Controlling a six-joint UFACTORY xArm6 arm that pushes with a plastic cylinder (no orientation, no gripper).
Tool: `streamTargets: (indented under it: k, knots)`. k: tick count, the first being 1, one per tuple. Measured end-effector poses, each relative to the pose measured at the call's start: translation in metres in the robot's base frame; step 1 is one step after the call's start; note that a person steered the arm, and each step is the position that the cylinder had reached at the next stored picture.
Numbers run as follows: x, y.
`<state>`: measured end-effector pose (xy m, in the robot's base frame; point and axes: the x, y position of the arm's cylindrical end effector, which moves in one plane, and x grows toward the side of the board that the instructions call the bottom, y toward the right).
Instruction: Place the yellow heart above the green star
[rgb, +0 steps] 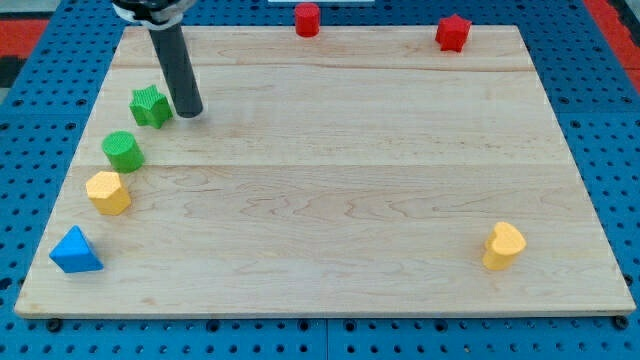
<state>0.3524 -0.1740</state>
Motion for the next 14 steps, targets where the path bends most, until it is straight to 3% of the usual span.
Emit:
streamTargets:
  k: [1, 2, 5, 7, 9, 10, 12, 14]
  knots:
    - [-0.010, -0.025]
    - [0.004, -0.012]
    - [0.093, 0.129]
    - [0.196, 0.181]
    - [0.235, 0.294]
    - [0.234, 0.354]
    - [0.179, 0.356]
    - [0.172, 0.371]
